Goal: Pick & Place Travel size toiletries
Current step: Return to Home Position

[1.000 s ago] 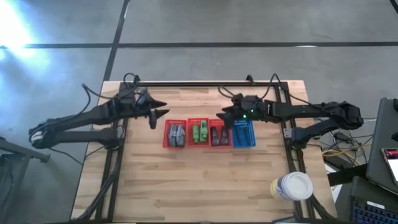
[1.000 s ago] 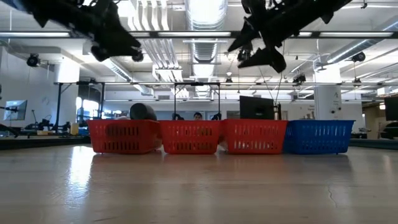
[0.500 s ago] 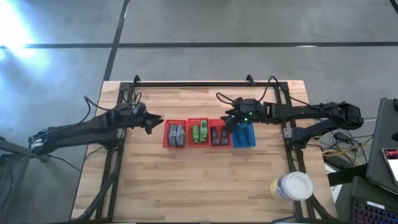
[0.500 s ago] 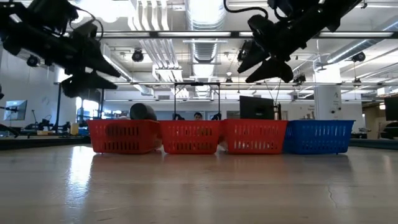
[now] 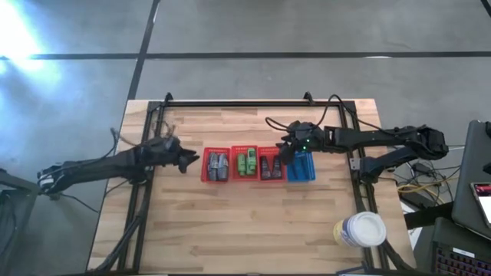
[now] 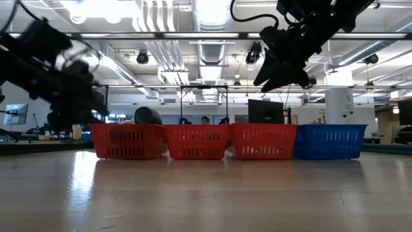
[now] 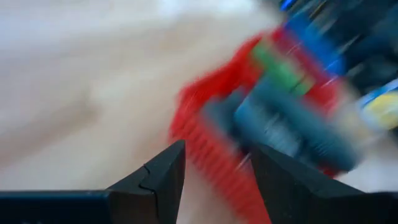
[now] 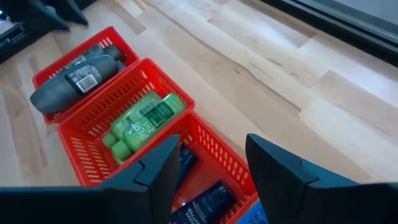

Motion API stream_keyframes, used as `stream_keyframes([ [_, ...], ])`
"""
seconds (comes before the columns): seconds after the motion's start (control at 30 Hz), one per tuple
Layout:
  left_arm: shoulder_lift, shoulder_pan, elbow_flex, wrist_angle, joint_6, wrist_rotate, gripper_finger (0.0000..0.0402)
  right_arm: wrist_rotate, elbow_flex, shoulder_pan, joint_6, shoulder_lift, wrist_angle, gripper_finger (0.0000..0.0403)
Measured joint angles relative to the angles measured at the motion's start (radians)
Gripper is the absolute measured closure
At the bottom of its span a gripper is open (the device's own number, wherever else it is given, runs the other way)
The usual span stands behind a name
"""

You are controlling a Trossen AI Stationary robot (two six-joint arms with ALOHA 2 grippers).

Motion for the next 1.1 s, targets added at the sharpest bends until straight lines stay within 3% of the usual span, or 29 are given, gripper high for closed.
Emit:
stream_keyframes([
  [0.13, -0.098, -0.029, -0.012, 0.122, 0.006, -0.033, 0.0213, -0.009, 0.000, 0.001, 0.000, -0.001, -0.009, 0.0232],
  [0.47, -0.421, -0.142, -0.013, 0.126, 0.007, -0.032, 0.0213, -0.004, 0.000, 0.001, -0.001, -0.001, -0.008, 0.0248],
  [0.73, -0.422, -0.250, -0.031, 0.134, 0.007, -0.027, 0.0213, -0.004, 0.000, 0.001, -0.001, -0.001, -0.007, 0.0268],
  [1.1, -0.423, -0.261, -0.041, 0.107, 0.007, -0.025, 0.0213, -0.003, 0.000, 0.001, -0.001, -0.001, -0.007, 0.0301],
])
